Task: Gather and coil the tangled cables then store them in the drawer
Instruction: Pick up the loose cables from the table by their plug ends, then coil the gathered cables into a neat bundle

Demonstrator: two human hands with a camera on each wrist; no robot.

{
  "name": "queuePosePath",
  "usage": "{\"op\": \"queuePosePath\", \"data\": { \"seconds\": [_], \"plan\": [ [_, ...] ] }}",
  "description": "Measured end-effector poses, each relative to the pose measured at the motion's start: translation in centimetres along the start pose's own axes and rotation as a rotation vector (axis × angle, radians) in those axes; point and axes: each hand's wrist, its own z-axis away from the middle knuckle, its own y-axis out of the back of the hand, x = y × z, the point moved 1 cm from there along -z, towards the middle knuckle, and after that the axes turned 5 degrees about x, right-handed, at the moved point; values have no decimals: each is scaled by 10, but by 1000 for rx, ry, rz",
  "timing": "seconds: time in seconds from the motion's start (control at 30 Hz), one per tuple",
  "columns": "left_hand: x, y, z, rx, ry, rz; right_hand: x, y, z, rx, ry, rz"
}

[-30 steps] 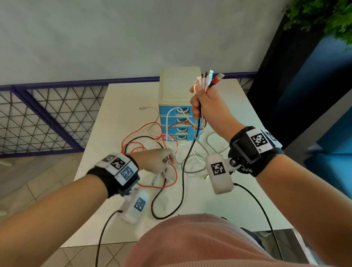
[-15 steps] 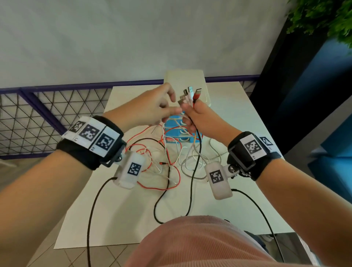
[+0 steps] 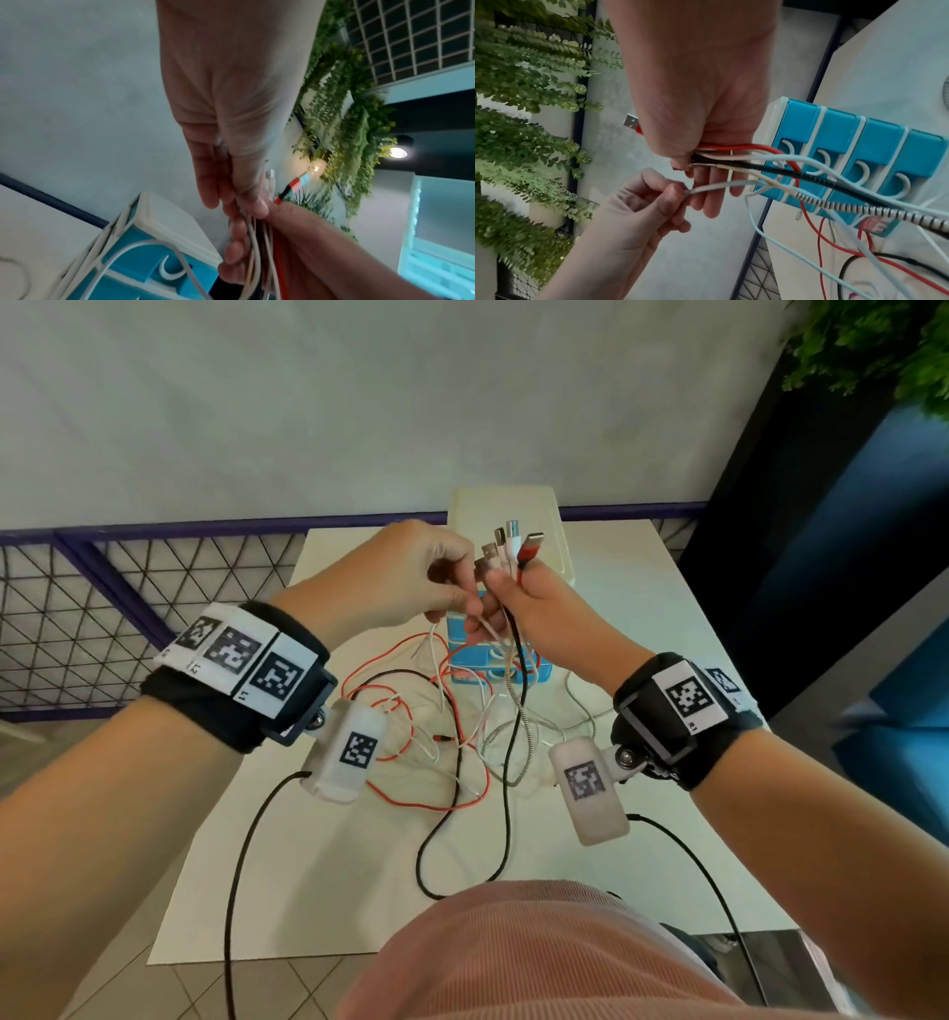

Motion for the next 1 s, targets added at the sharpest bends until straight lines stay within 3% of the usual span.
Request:
{"op": "queuePosePath", "data": {
  "seconds": [0.07,0.17,0.27,0.43,0.53,0.6,0.67,0.83,1.0],
  "plan": [
    [1,-2,1,35,-42,-37,-3,0,2,-15,-10,1],
    [-1,-3,3,207,-106,59,-6,-3,4,-49,-2,-7],
    [-10,-13,6,315,-42,269,-7,-5,1,-37,13,-73],
    [-7,-44,17,355,150,675,7,-2,-5,84,-6,-68],
    [-4,-69,27,199,237,543,15,0,-6,155,0,-133],
    [-6,-85,30,-4,197,445,14,1,-5,156,-7,-231],
    [-8,-95,28,-87,134,420,15,4,-3,155,1,-283],
    [-4,-100,20,-89,30,207,21,8,0,169,49,-166],
    [-4,-110,21,17,-32,256,10,18,0,53,-32,-361]
  ]
}}
